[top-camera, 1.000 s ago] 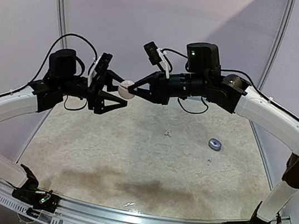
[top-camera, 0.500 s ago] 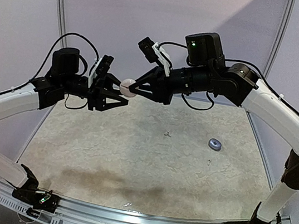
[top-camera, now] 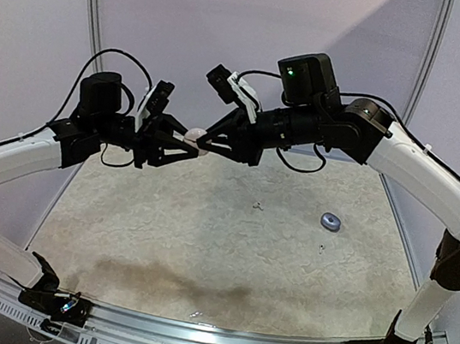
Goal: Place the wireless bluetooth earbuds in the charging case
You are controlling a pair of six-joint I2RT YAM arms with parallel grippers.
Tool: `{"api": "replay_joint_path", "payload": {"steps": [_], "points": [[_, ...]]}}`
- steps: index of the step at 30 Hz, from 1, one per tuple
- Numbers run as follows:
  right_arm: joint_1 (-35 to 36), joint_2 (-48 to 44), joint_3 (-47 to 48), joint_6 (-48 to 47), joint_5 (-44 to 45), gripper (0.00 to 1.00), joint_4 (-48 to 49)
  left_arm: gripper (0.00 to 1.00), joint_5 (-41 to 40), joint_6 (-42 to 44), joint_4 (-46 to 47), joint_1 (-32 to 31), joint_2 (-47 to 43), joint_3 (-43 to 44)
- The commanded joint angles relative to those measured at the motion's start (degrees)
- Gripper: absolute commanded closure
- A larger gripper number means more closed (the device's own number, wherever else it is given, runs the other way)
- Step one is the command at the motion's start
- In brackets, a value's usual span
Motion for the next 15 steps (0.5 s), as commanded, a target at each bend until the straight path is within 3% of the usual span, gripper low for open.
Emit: {"api": "replay_joint_path", "payload": {"steps": [1,11,15], "points": [[0.16,0.17,1.67,-0.09,1.03,1.00,1.22,0.70,1.40,-0.86,0.40,-0.55,0.77,-0.77],[0.16,-0.28,1.62,0.15,0.55,1.00,2.38,0.68,0.76,-0.73,0.13,-0.51,0.82,-1.12],[0.17,-0.11,1.39,0.08,0.85,1.00,2.25,0.72,0.81,-0.77,0.63,-0.51,0.78,-1.03]]}}
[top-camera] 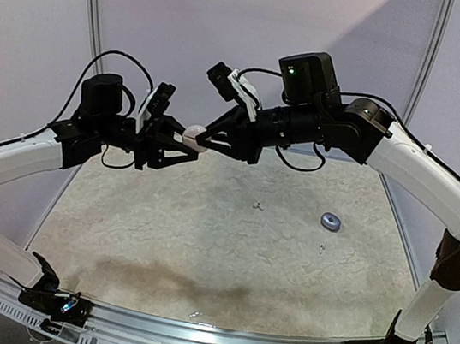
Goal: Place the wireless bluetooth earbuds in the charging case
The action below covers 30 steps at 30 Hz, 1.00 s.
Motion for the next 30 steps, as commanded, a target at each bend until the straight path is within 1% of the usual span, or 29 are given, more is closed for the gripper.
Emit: {"api": "replay_joint_path", "payload": {"steps": [1,2,3,6,7,10,11,12,13,15,16,21,30], "points": [[0.18,-0.19,1.17,-0.02,0.96,1.00,0.99,0.73,0.87,-0.34,0.54,-0.51,0.51,-0.50],[0.22,-0.23,1.06,-0.10,1.01,1.00,0.86,0.75,0.94,-0.34,0.82,-0.53,0.58,-0.57],[0.22,-0.11,0.96,-0.08,0.95,1.00,0.84,0.79,1.09,-0.51,1.25,-0.51,0.50,-0.66],[0.20,0.06,0.89,0.03,0.69,1.00,0.75,0.97,1.07,-2.02,2.77,-0.51,0.38,-1.00],[0.16,0.10,0.92,0.00,0.74,1.00,0.72,1.00,0.92,-2.24,2.94,-0.51,0.29,-1.09],[0.17,0.20,0.65,0.09,0.96,1.00,1.35,1.00,0.31,-2.12,2.56,-0.51,0.09,-1.29],[0.16,0.13,0.47,0.20,1.29,0.98,1.63,1.00,0.11,-1.99,2.38,-0.51,-0.05,-1.30],[0.18,0.07,0.12,0.35,1.87,0.89,1.98,1.00,0.02,-1.71,2.25,-0.55,-0.12,-1.30],[0.18,-0.04,-0.24,0.64,2.98,0.77,2.43,1.00,-0.05,-1.02,2.11,-0.51,-0.25,-1.30],[0.19,-0.23,-1.15,1.34,5.70,0.60,3.31,1.00,0.00,0.87,1.65,-0.51,-0.46,-1.30],[0.16,-0.19,-1.46,1.73,7.33,0.56,3.64,1.00,-0.03,1.94,1.49,-0.51,-0.60,-1.30],[0.12,1.51,0.02,2.42,11.26,0.50,2.90,1.00,0.79,6.11,0.92,-0.60,-1.05,-1.12],[-1.82,2.64,1.86,4.82,15.01,0.49,2.67,1.00,0.64,12.07,-3.04,-0.77,-1.46,-0.78]]}}
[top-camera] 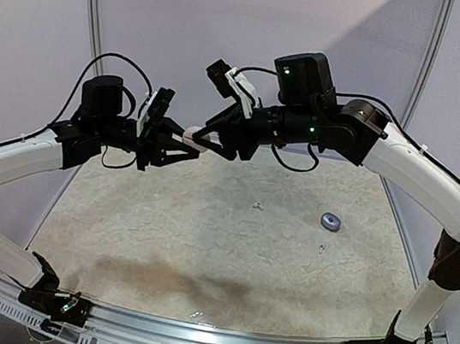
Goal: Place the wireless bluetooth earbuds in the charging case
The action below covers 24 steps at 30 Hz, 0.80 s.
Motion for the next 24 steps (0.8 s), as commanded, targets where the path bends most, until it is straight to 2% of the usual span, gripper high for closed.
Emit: {"api": "replay_joint_path", "payload": {"steps": [1,8,16,24], "points": [[-2.39,1.78,1.68,2.03,7.22,0.49,1.16,1.00,3.06,5.75,-2.63,-1.22,-1.48,-0.27],[-2.81,2.98,2.67,3.99,6.54,0.49,1.10,1.00,1.76,7.12,-3.83,-1.31,-1.65,-0.20],[-2.80,2.29,1.80,3.81,1.03,0.45,2.69,1.00,-0.10,-4.56,0.70,-0.81,-0.96,-1.81],[-2.87,1.26,3.69,5.68,-4.65,0.38,5.32,1.00,-2.77,-7.13,0.88,-0.79,-1.22,-3.58]]}}
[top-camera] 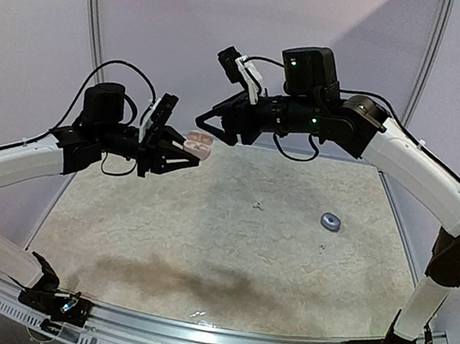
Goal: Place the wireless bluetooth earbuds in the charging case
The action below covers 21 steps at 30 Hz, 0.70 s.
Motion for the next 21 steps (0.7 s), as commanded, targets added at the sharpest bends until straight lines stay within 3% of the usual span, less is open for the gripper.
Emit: {"api": "replay_joint_path", "payload": {"steps": [1,4,7,12,16,21], "points": [[-0.38,-0.08,2.11,2.06,-3.70,0.37,2.59,1.00,-1.22,-2.34,0.98,-0.49,-0.96,-0.98],[-0.83,-0.98,2.50,4.03,-2.00,0.37,2.88,1.00,-1.41,-2.51,1.16,-0.49,-0.94,-1.11],[-3.33,-2.59,2.55,9.12,7.82,0.35,-2.81,1.00,-2.40,-2.67,1.21,-0.40,-1.39,-1.44],[-14.55,-4.31,-1.63,22.02,22.76,0.43,-26.80,1.00,-3.59,-2.89,2.75,-0.40,-1.94,-2.76],[-22.38,-2.83,-12.24,30.30,24.51,0.52,-38.93,1.00,-3.81,-3.37,4.40,-0.40,-1.95,-3.39],[-25.43,0.03,-21.07,33.38,23.45,0.54,-40.80,1.00,-3.92,-3.40,4.76,-0.40,-2.03,-3.56]]}}
